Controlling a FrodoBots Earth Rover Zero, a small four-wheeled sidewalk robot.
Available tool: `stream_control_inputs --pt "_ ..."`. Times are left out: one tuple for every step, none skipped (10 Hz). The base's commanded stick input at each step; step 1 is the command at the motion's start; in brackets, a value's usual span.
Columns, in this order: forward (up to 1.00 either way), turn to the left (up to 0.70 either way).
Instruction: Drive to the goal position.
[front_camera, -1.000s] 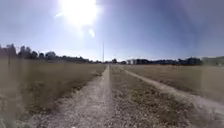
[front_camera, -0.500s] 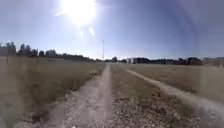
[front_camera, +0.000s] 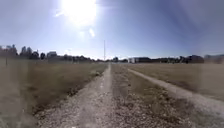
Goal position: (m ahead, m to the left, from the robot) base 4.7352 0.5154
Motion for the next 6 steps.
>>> stream_control_inputs --pt "0.50 0.00" --pt "0.50 0.00" --pt "0.50 0.00" --pt "0.50 0.00" --pt "0.50 0.00" --pt "0.50 0.00"
